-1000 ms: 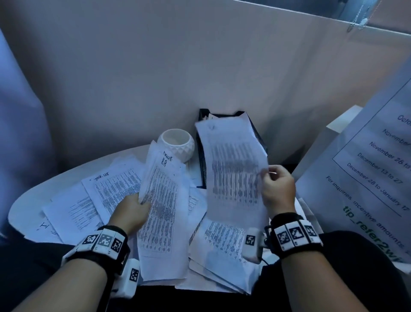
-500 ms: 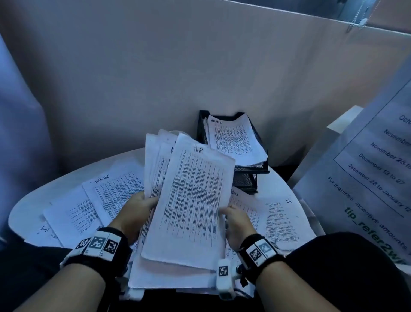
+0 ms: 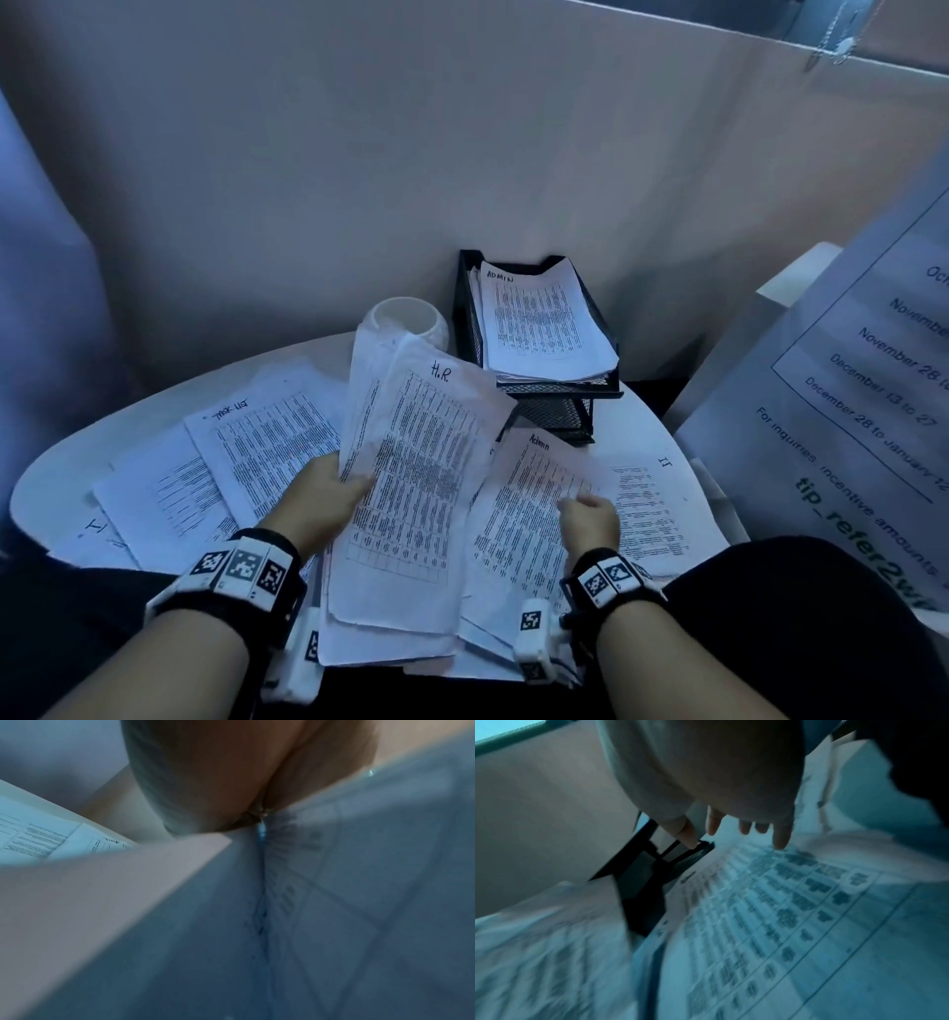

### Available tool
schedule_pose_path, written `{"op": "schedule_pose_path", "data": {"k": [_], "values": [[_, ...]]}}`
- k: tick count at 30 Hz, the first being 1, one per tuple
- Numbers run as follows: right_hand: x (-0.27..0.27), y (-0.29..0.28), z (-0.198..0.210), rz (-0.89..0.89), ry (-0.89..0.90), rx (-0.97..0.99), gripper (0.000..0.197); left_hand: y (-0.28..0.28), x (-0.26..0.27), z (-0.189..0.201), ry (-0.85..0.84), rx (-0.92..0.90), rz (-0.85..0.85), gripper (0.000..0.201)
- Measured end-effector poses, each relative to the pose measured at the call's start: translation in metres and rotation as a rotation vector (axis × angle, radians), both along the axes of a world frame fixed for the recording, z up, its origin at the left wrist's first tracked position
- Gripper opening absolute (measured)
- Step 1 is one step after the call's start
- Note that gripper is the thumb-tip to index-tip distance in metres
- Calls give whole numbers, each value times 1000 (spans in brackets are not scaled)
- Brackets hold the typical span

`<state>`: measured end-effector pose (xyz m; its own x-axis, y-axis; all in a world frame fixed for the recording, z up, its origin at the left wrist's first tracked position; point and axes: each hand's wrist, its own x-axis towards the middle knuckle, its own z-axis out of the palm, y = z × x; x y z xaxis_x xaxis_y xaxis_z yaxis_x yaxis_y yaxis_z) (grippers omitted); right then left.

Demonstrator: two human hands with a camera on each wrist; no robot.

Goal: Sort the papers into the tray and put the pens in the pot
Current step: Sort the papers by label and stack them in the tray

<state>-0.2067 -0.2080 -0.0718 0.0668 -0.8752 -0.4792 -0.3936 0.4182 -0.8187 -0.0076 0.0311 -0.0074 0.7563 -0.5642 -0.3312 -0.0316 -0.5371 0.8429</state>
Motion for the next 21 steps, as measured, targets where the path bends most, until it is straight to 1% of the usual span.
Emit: {"op": "schedule_pose_path", "data": {"k": [2,4,5,7,10,12,13,14,15,16,18,21], "values": [[-14,-12,-7,-77,116,38,17,0,-1,0,-11,19,1,19],[-22,-20,-11,-95,185,101,16,0,1,-2,-13,27,11,18],[-24,-21,-12,-96,200,129,18,-1,1,-3,-10,30,13,18],[-27,-23,-14,-78,210,143,23,-1,0,-2,-4,21,4,21],[-29,-20,-15,-23,276,169,14,1,-2,-2,3,5,11,29],[-32,-18,-15,-8,294,154,16,3,-1,-3,15,-7,15,35],[-33,-18,-17,28,297,131,25,4,0,-3,20,-9,15,39],[-33,-17,-15,74,310,93,30,5,0,-3,23,-14,18,42],[-31,-16,-13,92,312,29,31,5,0,-2,31,-23,24,44],[-29,-14,-8,71,289,-29,29,5,-1,-1,36,-34,34,45],[-21,-10,7,13,252,-183,18,4,-3,2,29,-33,52,45],[-10,-7,38,21,210,-394,6,4,-2,4,23,-34,76,47]]}}
